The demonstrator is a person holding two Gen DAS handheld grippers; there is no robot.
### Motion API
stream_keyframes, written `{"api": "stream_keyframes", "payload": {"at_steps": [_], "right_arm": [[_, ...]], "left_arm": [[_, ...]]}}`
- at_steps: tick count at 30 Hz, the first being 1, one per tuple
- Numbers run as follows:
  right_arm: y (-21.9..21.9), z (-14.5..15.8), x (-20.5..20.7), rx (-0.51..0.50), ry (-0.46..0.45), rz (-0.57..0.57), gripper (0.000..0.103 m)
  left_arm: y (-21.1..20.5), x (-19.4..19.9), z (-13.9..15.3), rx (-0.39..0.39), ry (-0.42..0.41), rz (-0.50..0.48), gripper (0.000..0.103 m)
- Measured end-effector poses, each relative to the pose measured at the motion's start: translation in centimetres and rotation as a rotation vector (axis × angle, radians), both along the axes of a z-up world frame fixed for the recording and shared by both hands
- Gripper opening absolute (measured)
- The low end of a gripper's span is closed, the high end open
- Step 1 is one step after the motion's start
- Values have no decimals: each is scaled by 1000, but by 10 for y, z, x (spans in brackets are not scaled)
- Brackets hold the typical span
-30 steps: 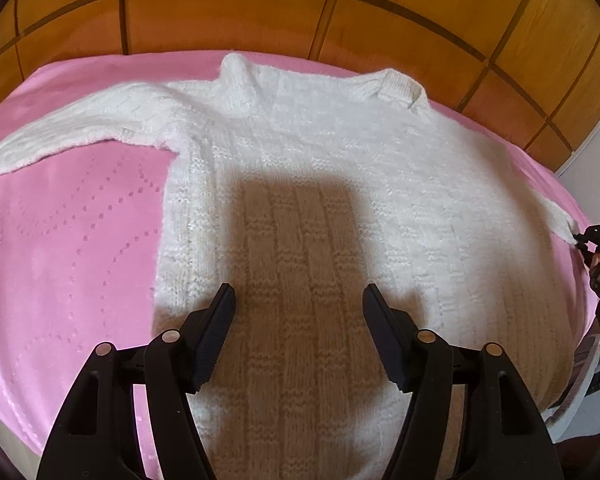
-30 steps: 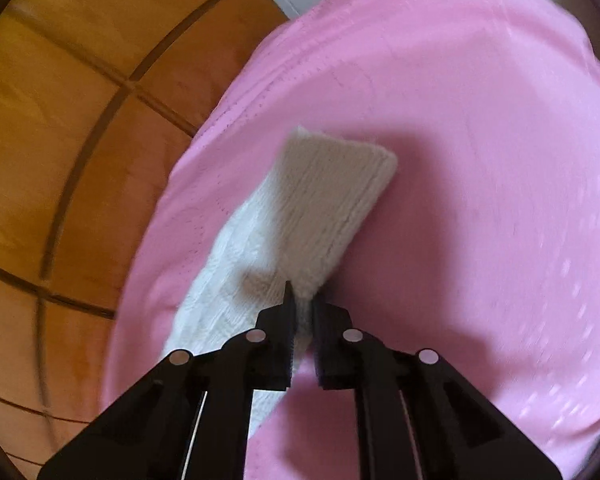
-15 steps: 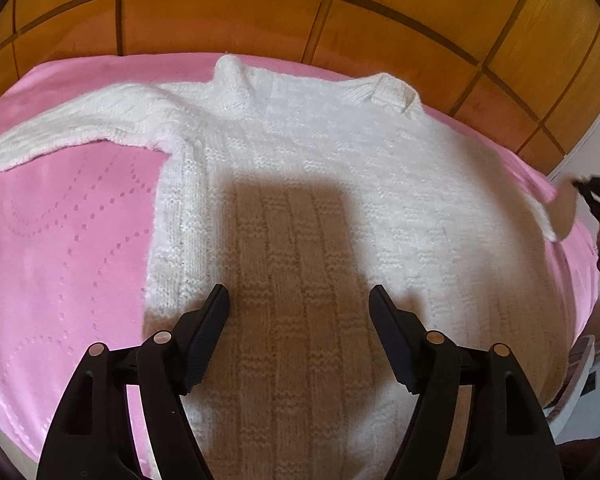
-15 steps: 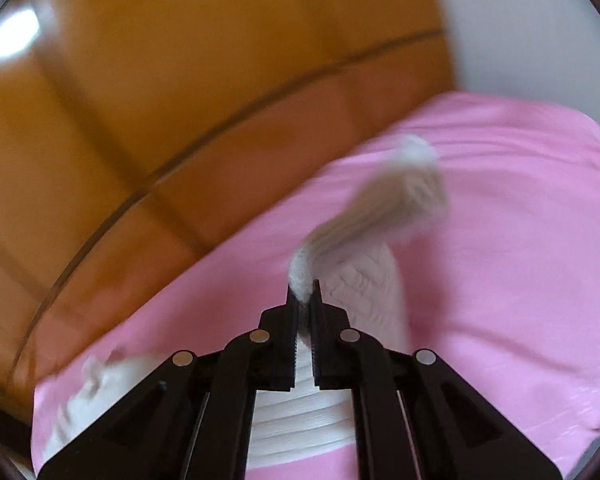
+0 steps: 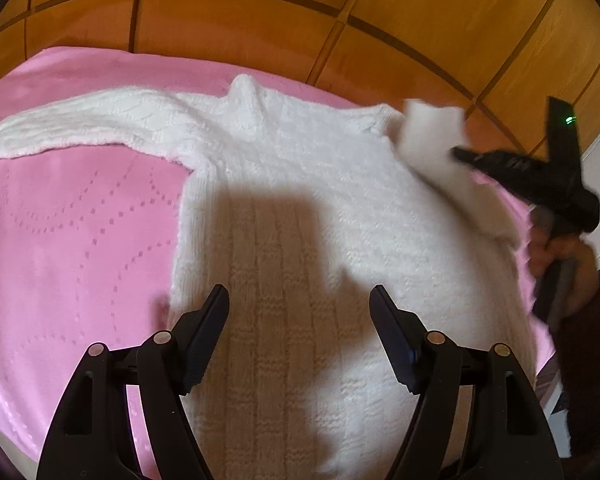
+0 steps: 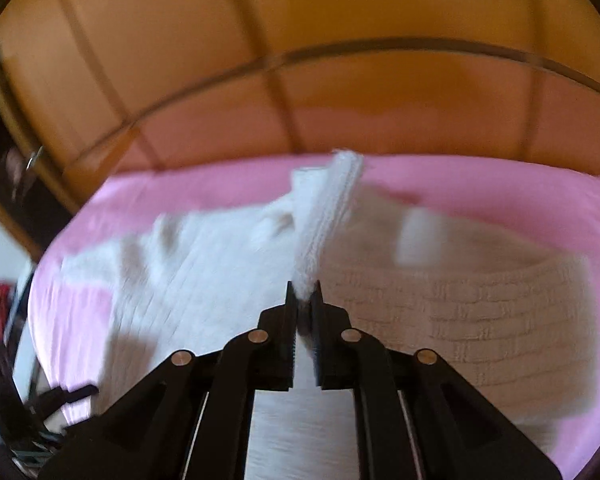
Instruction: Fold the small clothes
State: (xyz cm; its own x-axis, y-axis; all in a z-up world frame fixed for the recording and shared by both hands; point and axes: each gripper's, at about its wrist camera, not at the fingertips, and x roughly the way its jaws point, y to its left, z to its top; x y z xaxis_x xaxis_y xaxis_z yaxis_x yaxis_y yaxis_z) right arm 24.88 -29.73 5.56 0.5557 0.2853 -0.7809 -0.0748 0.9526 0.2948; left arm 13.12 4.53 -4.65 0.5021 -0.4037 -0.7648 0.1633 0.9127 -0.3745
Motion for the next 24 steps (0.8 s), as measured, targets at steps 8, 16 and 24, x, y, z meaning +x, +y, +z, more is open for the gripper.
{"api": "stream_keyframes", "payload": {"at_steps": [8,16,24], "right_arm": [[-29,7,-35,119,-25,-98,62],[-142,11,-124,178,-30,-408,70],[-197,-7,-161,203,15,-608,70]], "left_arm": [[-11,27,8,-84,1,-20,71],[-59,90,-2,-144,69,-74,64],[-107,150,-32,-184,171,-70,9]]}}
